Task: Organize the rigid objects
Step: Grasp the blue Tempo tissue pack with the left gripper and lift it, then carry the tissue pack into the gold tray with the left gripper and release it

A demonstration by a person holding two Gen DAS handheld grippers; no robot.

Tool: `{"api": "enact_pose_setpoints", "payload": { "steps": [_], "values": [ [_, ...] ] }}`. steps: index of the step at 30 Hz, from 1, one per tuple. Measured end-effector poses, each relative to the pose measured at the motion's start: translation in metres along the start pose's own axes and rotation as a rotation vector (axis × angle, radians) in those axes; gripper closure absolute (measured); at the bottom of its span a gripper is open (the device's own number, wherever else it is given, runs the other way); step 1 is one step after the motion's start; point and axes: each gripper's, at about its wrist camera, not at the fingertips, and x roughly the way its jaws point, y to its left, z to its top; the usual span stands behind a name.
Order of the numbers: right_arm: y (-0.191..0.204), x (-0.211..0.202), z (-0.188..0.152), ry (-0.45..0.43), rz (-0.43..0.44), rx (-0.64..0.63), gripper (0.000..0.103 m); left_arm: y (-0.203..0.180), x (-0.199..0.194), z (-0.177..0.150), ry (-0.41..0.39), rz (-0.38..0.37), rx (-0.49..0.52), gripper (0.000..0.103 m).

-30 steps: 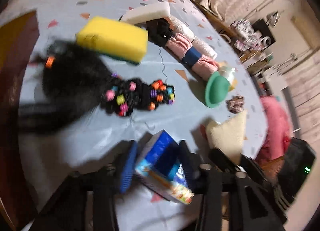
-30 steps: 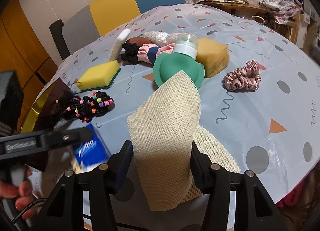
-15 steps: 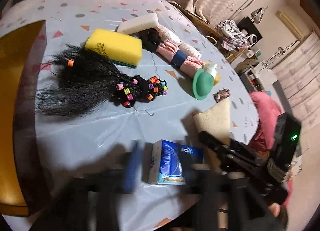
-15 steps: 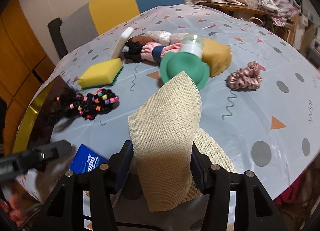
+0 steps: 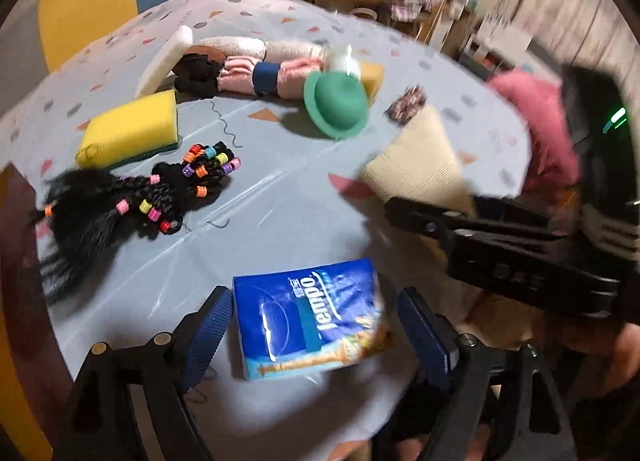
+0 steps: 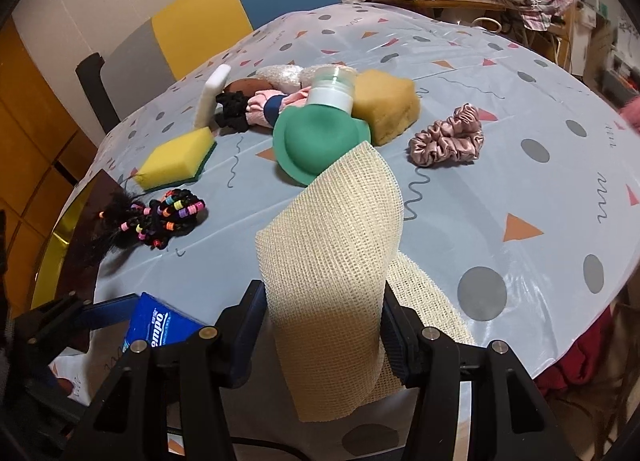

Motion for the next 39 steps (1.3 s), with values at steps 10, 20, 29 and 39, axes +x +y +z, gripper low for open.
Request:
{"api": "enact_pose_setpoints", "payload": {
  "steps": [10,20,29,39],
  "values": [
    [0.004,-0.001,-0.002,-0.004,0.014,-0.009,0.048,0.045,-0.021,-0.009,-0.088,-0.103,-0.186,0.026],
    [0.038,-0.001,-0.001,0.003,0.057,-0.058,0.048,0.104,-0.092,-0.020,-0.249,-0.117,-0.328,0.026],
    [0.091,-0.006,0.002,0.008,0.139,-0.130,0.048,0.202,-0.120,-0.050,-0.286,-0.027,-0.536,0.026],
    [0.160,-0.015,0.004,0.018,0.237,-0.225,0.048,0.326,-0.121,-0.077,-0.232,0.148,-0.739,0.026]
  ]
}}
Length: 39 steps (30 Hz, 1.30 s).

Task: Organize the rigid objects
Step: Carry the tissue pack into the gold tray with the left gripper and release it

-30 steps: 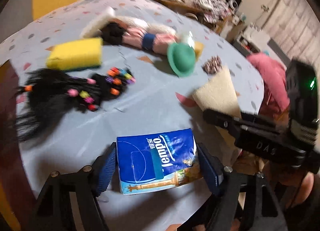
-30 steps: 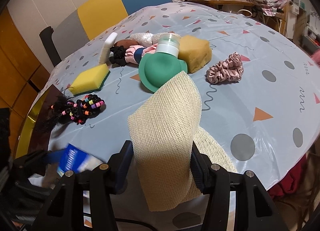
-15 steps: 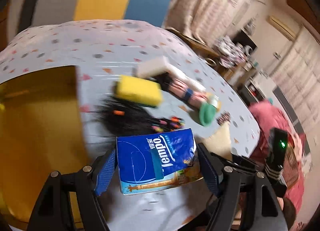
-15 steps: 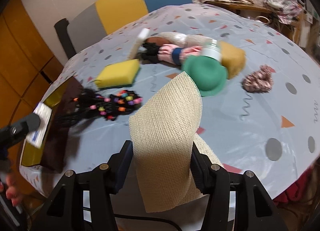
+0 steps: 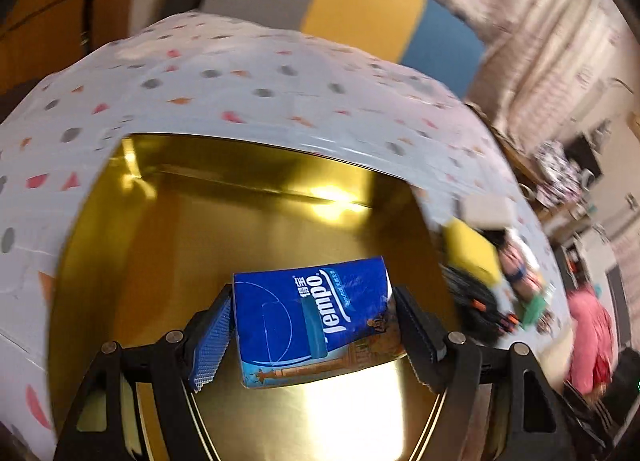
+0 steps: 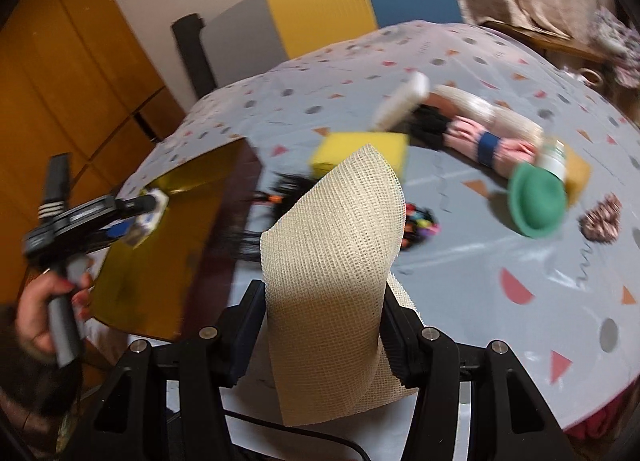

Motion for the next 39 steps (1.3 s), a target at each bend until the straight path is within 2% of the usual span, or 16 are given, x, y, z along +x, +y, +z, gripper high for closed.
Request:
{"api": "enact_pose_setpoints", "payload": {
  "steps": [7,12,14,15,19,22,26,32,39],
  "values": [
    [0.038,0.005,0.011,0.008,0.040,-0.059,0.048,0.051,0.023,0.031,0.009,0.120,-0.075,0.026],
    [0.056,0.012,0.015,0.025,0.054,-0.094,0.048,0.066,0.028,0.051,-0.043,0.218,-0.112,0.025],
    [0.064,0.016,0.017,0.031,0.059,-0.109,0.048,0.064,0.020,0.055,-0.093,0.215,-0.103,0.022],
    [0.067,0.018,0.018,0.035,0.062,-0.115,0.048,0.064,0.017,0.056,-0.112,0.202,-0.098,0.017],
    [0.081,0.027,0.021,0.050,0.080,-0.133,0.048,0.064,-0.001,0.055,-0.165,0.201,-0.085,0.017],
    [0.098,0.036,0.026,0.065,0.112,-0.161,0.048,0.069,-0.025,0.044,-0.214,0.163,-0.111,0.017],
    [0.125,0.053,0.035,0.088,0.149,-0.198,0.048,0.080,-0.049,0.015,-0.209,0.109,-0.173,0.017],
    [0.161,0.086,0.045,0.119,0.168,-0.257,0.045,0.075,-0.067,-0.029,-0.197,0.096,-0.152,0.017],
    [0.180,0.129,0.057,0.203,0.161,-0.237,0.044,0.080,-0.080,-0.066,-0.213,0.095,-0.178,0.017]
  ]
}}
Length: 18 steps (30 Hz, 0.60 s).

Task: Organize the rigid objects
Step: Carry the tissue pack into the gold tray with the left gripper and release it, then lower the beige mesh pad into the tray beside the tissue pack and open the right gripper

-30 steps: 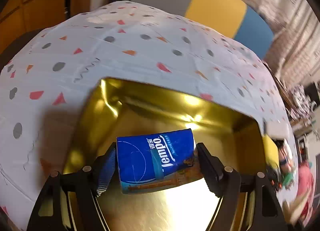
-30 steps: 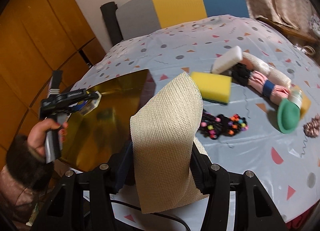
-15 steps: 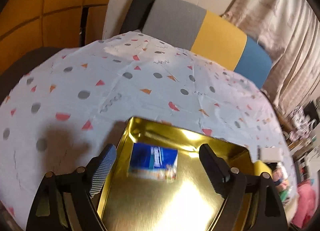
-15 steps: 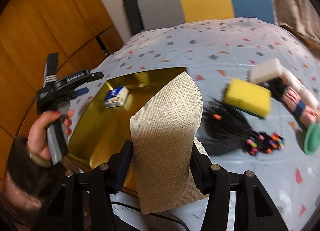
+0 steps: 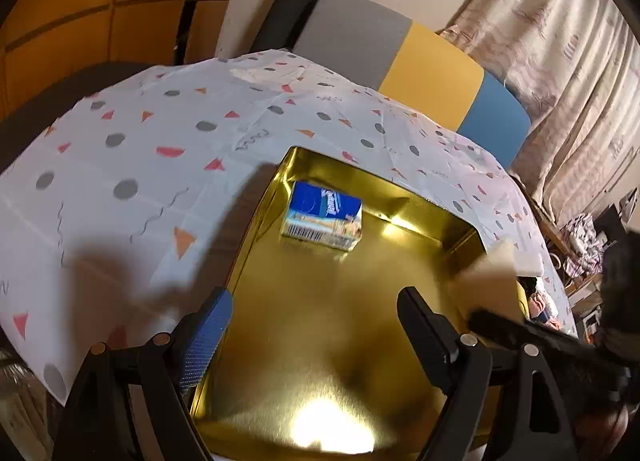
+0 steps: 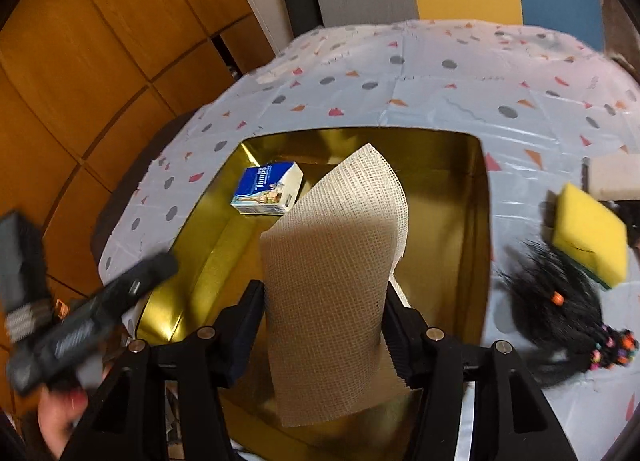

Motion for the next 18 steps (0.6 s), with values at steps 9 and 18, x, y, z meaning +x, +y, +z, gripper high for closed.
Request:
{"api": "enact_pose_setpoints", "payload": {
  "steps": [9,18],
  "values": [
    [0.010,0.058,0.040,0.083,-0.038,-0.008,0.042,0.009,-0.008,-0.010,0.005,-0.013,-0.030,0.017],
    [0.000,0.084,0.069,0.042,-0.110,0.052,0.008,0.010,-0.016,-0.007,-0.016,-0.027,-0.044,0.018]
  ]
}}
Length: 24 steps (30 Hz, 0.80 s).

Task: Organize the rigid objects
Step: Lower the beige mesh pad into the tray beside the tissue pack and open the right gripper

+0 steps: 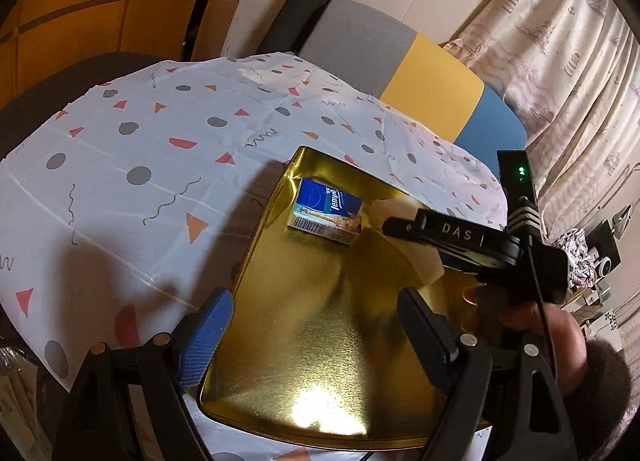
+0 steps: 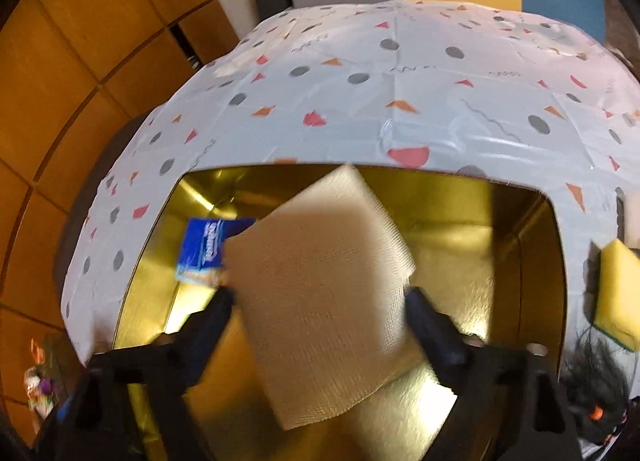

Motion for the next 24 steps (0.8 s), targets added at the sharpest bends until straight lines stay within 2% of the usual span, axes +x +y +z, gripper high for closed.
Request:
{"api": "enact_pose_setpoints", "payload": {
  "steps": [3,9,13,18,24],
  "values": [
    [-0.003,-0.007,0.002,-0.013,0.053,0.021,0.008,-0.001,0.000,-0.001,0.002,-0.002,-0.003,0.018],
    [-0.009,-0.038,-0.003,-0.080,0.066,0.032,0.008,-0.007,0.000,-0.004,0.003,-0.008,0.009,0.018],
    [-0.014,-0.062,-0.015,-0.119,0.071,0.036,0.007,-0.014,0.001,-0.007,0.017,-0.041,0.016,0.018],
    [-0.020,-0.088,-0.036,-0.163,0.036,-0.001,0.007,-0.028,0.000,-0.014,0.032,-0.060,0.052,0.018],
    [-0.034,-0.120,-0.069,-0.242,-0.079,-0.081,0.007,-0.050,-0.002,-0.022,0.042,-0.080,0.113,0.018]
  ]
}}
